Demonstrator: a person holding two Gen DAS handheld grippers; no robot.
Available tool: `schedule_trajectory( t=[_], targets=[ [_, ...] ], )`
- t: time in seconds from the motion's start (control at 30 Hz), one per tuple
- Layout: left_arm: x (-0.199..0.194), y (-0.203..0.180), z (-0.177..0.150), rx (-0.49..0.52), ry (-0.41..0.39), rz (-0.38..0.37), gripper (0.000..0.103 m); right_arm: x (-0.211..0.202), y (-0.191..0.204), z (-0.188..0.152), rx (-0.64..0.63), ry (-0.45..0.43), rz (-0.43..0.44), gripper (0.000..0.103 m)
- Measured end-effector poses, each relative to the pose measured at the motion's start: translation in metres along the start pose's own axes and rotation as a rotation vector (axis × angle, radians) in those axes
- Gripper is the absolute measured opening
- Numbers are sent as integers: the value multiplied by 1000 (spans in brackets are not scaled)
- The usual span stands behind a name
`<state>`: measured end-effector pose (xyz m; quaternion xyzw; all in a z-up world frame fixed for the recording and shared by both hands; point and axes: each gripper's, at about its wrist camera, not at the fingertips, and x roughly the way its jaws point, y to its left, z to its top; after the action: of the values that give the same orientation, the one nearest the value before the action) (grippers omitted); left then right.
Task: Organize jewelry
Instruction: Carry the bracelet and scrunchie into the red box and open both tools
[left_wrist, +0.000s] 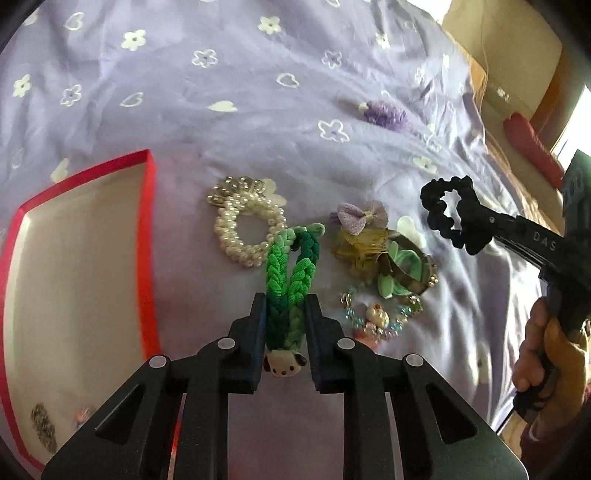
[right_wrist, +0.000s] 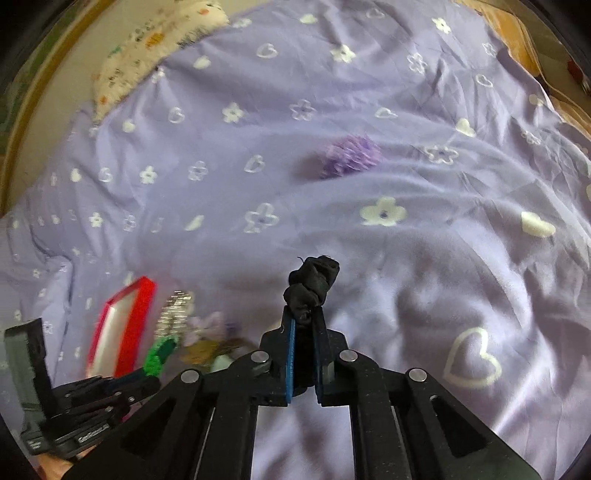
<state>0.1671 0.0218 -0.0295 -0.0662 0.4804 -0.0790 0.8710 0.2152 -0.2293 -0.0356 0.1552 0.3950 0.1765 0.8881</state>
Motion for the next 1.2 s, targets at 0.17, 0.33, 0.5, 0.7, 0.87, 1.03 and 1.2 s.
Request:
schedule_trajectory(
  t=[0.17,0.33,0.5,0.7,0.87,1.03,1.2],
  targets=[
    [-31,10,-8,-16,-50,12,18,-14,30,-5,-17,2,88,7],
    [-54,26,-15,-42,-79,28,18,-16,61,-17,-45,21,151,7],
    [-71,50,-27,-75,-103,65,18,-11,94,-30,-74,64,209,7],
    [-81,81,-42,-135,-103,94,18,-1,135,-47,-128,114,264,7],
    [-88,103,-51,-168,-107,117,18,9,164,-57,-147,153,315,7],
    [-92,125,-57,-198,-106,143,18,24,193,-65,-173,191,346,7],
    [-88,144,-59,-214,-94,168,18,47,210,-71,-175,238,359,7]
  ],
)
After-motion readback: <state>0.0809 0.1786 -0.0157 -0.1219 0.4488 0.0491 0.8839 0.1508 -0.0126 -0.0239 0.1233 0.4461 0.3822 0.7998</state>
